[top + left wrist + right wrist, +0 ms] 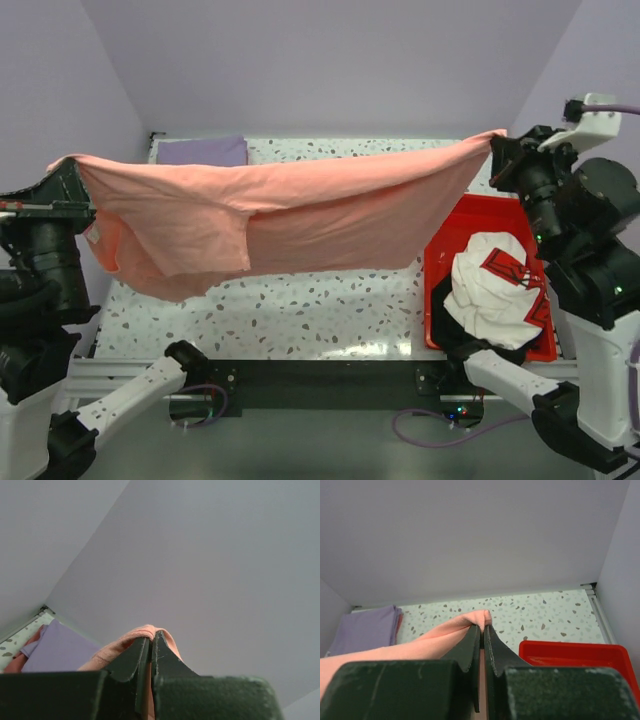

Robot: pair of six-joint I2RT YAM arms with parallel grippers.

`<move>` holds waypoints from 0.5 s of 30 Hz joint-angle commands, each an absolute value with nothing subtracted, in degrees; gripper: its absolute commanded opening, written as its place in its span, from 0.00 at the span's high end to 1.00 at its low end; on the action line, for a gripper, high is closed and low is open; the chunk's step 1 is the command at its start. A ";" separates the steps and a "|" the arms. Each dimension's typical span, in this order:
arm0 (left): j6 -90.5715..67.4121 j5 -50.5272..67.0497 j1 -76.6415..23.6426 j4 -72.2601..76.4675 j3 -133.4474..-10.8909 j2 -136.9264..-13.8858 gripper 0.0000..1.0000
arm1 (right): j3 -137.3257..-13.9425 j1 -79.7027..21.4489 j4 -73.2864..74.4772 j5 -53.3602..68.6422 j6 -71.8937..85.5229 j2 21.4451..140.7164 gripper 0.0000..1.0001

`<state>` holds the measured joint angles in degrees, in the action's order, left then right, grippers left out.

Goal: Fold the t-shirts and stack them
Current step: Flatten the tshirt out

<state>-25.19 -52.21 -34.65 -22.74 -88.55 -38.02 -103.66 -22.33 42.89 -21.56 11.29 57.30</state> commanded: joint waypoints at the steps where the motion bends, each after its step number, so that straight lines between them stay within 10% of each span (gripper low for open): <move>1: -21.18 -57.82 -34.80 -16.97 -85.35 -43.83 1.00 | -100.38 -22.06 38.24 -24.25 8.44 62.22 1.00; 8: -14.33 -59.86 -31.84 -6.06 -84.89 -56.94 1.00 | -103.51 -21.27 32.61 -25.40 4.84 73.99 1.00; 15: -18.73 -30.34 -11.35 -13.96 -109.79 -76.59 1.00 | -117.31 -13.02 32.60 -16.97 5.45 85.51 1.00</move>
<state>-18.94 -43.03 -16.14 -16.12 -95.31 -72.77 -108.05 -15.84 37.47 -19.90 6.31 85.49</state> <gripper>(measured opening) 0.036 0.018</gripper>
